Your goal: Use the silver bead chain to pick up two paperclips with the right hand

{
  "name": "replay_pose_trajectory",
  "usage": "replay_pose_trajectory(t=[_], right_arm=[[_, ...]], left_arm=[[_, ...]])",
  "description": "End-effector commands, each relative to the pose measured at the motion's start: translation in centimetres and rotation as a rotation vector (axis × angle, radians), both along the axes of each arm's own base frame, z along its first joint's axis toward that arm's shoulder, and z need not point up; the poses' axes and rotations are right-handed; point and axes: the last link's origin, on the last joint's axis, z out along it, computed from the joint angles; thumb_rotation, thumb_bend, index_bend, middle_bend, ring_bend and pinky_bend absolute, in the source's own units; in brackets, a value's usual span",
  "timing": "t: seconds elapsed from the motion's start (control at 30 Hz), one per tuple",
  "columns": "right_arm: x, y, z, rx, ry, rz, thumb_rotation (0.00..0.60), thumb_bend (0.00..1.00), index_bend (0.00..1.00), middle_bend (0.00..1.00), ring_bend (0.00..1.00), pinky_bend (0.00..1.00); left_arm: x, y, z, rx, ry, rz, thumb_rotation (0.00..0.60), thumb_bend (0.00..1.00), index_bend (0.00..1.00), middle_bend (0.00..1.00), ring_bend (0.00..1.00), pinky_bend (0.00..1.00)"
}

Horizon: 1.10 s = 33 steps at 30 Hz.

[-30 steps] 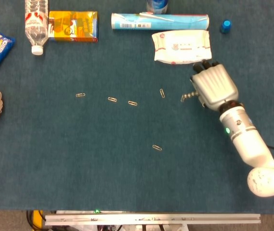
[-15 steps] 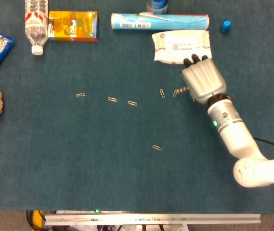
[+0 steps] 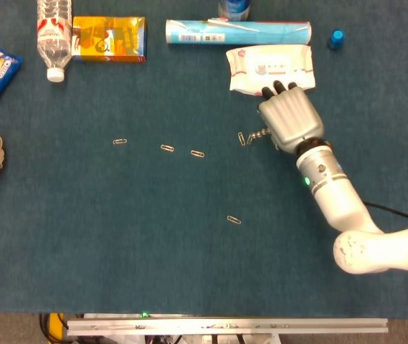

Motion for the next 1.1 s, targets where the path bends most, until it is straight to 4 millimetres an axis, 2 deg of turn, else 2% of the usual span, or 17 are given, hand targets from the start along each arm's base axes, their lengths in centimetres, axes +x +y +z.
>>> replay_pose_trajectory(t=[0.03, 0.63, 0.9, 1.1], right_arm=[[0.2, 0.0, -0.3, 0.003, -0.004, 0.002, 0.600, 0.29, 0.60, 0.27, 0.19, 0.33], [0.8, -0.3, -1.5, 0.022, -0.023, 0.002, 0.600, 0.29, 0.60, 0.27, 0.19, 0.33], [0.0, 0.0, 1.3, -0.027, -0.035, 0.015, 0.600, 0.29, 0.60, 0.27, 0.19, 0.33], [-2.1, 1.0, 3.8, -0.054, -0.044, 0.012, 0.600, 0.29, 0.60, 0.27, 0.19, 0.33]], left_arm=[[0.0, 0.0, 0.0, 0.001, -0.002, 0.000, 0.600, 0.05, 0.56, 0.49, 0.41, 0.52], [-0.2, -0.2, 0.5, 0.013, -0.019, 0.005, 0.600, 0.05, 0.56, 0.49, 0.41, 0.52], [-0.3, -0.1, 0.5, 0.012, -0.016, 0.009, 0.600, 0.05, 0.56, 0.49, 0.41, 0.52], [-0.4, 0.1, 0.1, -0.003, -0.004, 0.015, 0.600, 0.05, 0.56, 0.49, 0.41, 0.52]])
